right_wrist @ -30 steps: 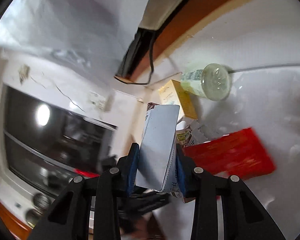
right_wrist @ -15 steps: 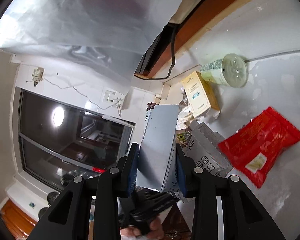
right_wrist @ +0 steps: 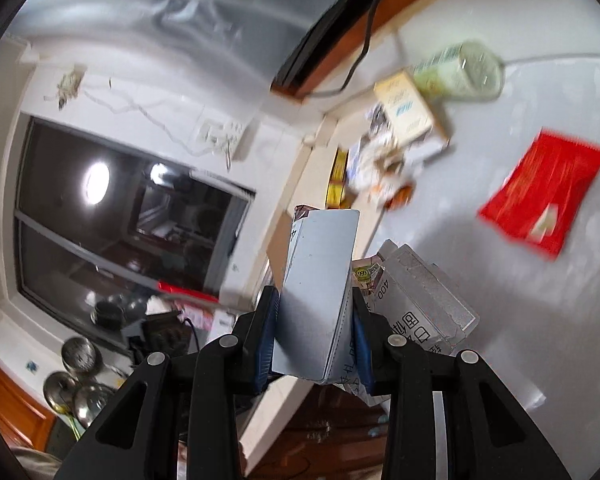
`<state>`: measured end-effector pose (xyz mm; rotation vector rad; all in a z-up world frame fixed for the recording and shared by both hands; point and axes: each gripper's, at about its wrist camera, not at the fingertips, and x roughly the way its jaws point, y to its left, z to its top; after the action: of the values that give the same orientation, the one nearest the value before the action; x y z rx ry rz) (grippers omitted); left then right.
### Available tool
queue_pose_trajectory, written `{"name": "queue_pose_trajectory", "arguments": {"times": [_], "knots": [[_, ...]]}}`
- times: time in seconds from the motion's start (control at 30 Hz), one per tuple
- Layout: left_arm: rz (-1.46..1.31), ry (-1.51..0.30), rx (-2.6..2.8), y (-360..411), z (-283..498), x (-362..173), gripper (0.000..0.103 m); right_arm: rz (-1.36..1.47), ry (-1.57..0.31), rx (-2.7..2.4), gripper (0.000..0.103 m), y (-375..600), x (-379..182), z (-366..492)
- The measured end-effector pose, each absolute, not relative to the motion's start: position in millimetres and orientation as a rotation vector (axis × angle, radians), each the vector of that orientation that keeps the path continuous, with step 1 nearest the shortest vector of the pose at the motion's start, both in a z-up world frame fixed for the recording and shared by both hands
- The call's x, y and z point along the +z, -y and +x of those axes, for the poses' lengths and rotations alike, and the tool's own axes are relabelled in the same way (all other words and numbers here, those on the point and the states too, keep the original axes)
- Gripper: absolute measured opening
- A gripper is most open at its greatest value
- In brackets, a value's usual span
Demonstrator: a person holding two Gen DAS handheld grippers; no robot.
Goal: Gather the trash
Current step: 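Grasp the strawberry-print cake pack with the left tool while right holds carton, then lower both items over the floor bin and open both tools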
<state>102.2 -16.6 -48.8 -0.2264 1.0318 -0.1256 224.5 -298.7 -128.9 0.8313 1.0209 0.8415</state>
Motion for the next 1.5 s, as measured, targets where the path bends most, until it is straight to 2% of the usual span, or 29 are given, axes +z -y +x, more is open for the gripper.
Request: {"name": "queue_pose_trajectory", "arguments": {"times": [0.33, 0.63, 0.93, 1.3, 1.5], "knots": [[-0.196, -1.057, -0.13, -30.1, 14.9, -56.5, 0.035, 0.629, -1.09, 0.88, 0.034, 212.3, -120.8, 127.1], [-0.185, -1.135, -0.13, -60.7, -30.8, -114.5, 0.035, 0.401, -1.13, 0.807, 0.034, 146.5, -154.4, 32.5], [-0.162, -1.217, -0.084, -50.6, -55.7, -215.9, 0.036, 0.264, -1.25, 0.691, 0.034, 116.6, -264.2, -0.9], [-0.218, -1.294, 0.011, -44.5, -44.6, -385.0, 0.037, 0.174, -1.45, 0.602, 0.034, 98.0, -472.2, 33.9], [-0.273, -1.293, 0.044, -47.1, -16.9, -433.7, 0.041, 0.126, -1.478, 0.588, 0.035, 90.6, -536.5, 51.9]]}}
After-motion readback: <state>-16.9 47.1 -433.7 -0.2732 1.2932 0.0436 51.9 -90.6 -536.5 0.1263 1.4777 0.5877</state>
